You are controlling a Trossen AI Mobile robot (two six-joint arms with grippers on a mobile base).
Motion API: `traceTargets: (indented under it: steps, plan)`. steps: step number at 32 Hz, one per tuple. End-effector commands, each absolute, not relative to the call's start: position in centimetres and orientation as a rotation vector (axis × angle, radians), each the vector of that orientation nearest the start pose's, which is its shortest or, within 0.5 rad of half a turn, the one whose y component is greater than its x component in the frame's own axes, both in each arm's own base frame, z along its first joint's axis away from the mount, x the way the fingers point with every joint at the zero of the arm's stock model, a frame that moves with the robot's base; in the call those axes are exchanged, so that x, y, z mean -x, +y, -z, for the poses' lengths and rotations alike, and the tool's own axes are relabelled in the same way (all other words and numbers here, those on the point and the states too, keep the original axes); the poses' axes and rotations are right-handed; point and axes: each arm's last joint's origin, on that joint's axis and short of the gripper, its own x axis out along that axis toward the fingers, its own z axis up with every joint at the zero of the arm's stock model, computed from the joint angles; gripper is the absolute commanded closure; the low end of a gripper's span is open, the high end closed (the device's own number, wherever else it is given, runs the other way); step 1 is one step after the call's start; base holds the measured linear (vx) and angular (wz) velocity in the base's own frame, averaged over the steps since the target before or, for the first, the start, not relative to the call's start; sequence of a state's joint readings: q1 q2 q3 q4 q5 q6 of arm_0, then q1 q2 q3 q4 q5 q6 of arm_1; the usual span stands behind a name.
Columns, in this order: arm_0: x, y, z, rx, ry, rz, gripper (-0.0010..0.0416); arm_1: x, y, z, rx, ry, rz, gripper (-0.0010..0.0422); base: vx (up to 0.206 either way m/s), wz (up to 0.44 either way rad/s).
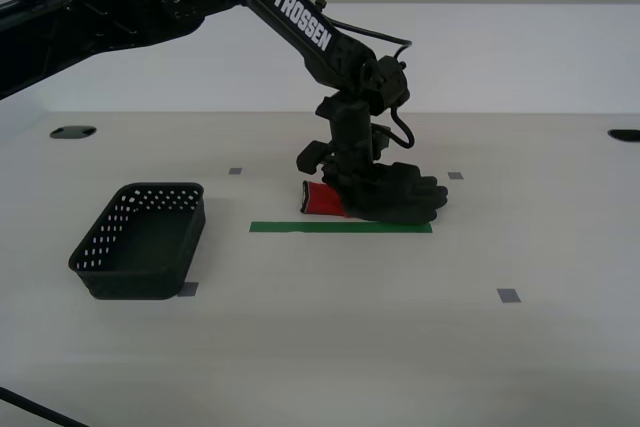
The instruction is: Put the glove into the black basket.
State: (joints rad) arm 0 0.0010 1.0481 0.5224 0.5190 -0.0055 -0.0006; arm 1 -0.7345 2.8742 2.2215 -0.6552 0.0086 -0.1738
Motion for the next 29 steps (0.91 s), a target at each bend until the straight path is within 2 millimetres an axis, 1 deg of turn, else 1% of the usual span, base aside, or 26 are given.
traceTargets:
  steps: [1, 2, 5, 6, 7, 9, 13, 14, 15, 16, 17, 18, 19, 20, 21, 22, 23, 24, 26, 27, 29]
  plan:
    - [-22.7, 0.0, -26.1, 0.0, 0.002, -0.005, 0.0405, -39.5, -35.8, 1.7, -0.319, 1.289, 0.528, 0.042, 0.0, 0.0]
    - [-22.7, 0.0, -26.1, 0.001, 0.002, -0.005, 0.0405, -39.7, -36.0, 1.3, -0.316, 1.278, 0.538, 0.0409, 0.0, 0.0]
    - [-22.7, 0.0, -26.1, 0.0, 0.002, -0.005, 0.0405, -40.7, -36.7, -1.4, -0.322, 1.238, 0.562, 0.0413, 0.0, 0.0]
    - [-22.7, 0.0, -26.1, 0.001, 0.002, -0.005, 0.0405, -40.7, -36.7, -1.6, -0.317, 1.227, 0.564, 0.0413, 0.0, 0.0]
    - [-22.7, 0.0, -26.1, 0.0, 0.007, -0.005, 0.0405, -40.8, -36.7, -2.3, -0.317, 1.219, 0.565, 0.0414, 0.0, 0.0]
    - [-22.7, 0.0, -26.0, 0.0, 0.011, -0.005, 0.0405, -40.8, -36.7, -2.5, -0.324, 1.226, 0.567, 0.0414, 0.0, 0.0]
    - [-22.7, 0.0, -26.0, 0.001, 0.017, -0.005, 0.0405, -40.2, -36.2, -3.7, -0.408, 1.273, 0.597, 0.0414, 0.0, 0.0]
    - [-22.7, 0.0, -26.0, 0.0, 0.017, -0.005, 0.0405, -40.2, -36.1, -4.7, -0.423, 1.269, 0.608, 0.0414, 0.0, 0.0]
    - [-22.7, 0.0, -26.0, 0.0, 0.017, -0.005, 0.0405, -40.2, -36.1, -5.1, -0.428, 1.263, 0.614, 0.0414, 0.0, 0.0]
    - [-22.7, 0.0, -26.0, 0.0, 0.018, -0.005, 0.0405, -40.3, -36.1, -6.0, -0.432, 1.249, 0.622, 0.0414, 0.0, 0.0]
    - [-22.7, 0.0, -26.0, 0.0, 0.017, -0.005, 0.0405, -40.4, -36.0, -7.6, -0.436, 1.225, 0.635, 0.0414, 0.0, 0.0]
    - [-22.7, 0.0, -26.0, 0.0, 0.016, -0.005, 0.0405, -40.4, -36.0, -8.3, -0.437, 1.215, 0.639, 0.0414, 0.0, 0.0]
    - [-22.7, 0.0, -26.0, 0.0, 0.017, -0.005, 0.0405, -40.5, -35.7, -10.0, -0.446, 1.193, 0.652, 0.0414, 0.0, 0.0]
    - [-22.7, 0.0, -26.0, 0.001, 0.015, -0.005, 0.0405, -40.5, -35.6, -10.7, -0.447, 1.187, 0.654, 0.0414, 0.0, 0.0]
    - [-22.7, 0.0, -25.9, 0.001, 0.023, -0.005, 0.0405, -40.3, -35.2, -12.8, -0.455, 1.177, 0.662, 0.0414, 0.0, 0.0]
    - [-22.7, 0.0, -25.9, 0.001, 0.025, -0.004, 0.0405, -40.3, -35.0, -13.5, -0.454, 1.172, 0.666, 0.0414, 0.0, 0.0]
    - [-22.7, 0.0, -25.8, 0.0, 0.033, -0.005, 0.0405, -40.1, -34.6, -15.3, -0.462, 1.159, 0.677, 0.0414, 0.0, 0.0]
    - [-22.7, 0.0, -25.8, 0.001, 0.04, -0.005, 0.0405, -40.1, -34.1, -16.6, -0.451, 1.156, 0.686, 0.0414, 0.0, 0.0]
    - [-22.7, 0.0, -25.8, 0.001, 0.038, -0.005, 0.0405, -39.9, -33.2, -18.8, -0.448, 1.158, 0.683, 0.0414, 0.0, 0.0]
    - [-22.7, 0.0, -25.8, 0.0, 0.039, -0.004, 0.0405, -39.8, -32.9, -19.4, -0.452, 1.161, 0.681, 0.0414, 0.0, 0.0]
    - [-22.7, 0.0, -25.7, 0.001, 0.042, -0.005, 0.0405, -39.3, -31.5, -21.9, -0.465, 1.175, 0.679, 0.0413, 0.0, 0.0]
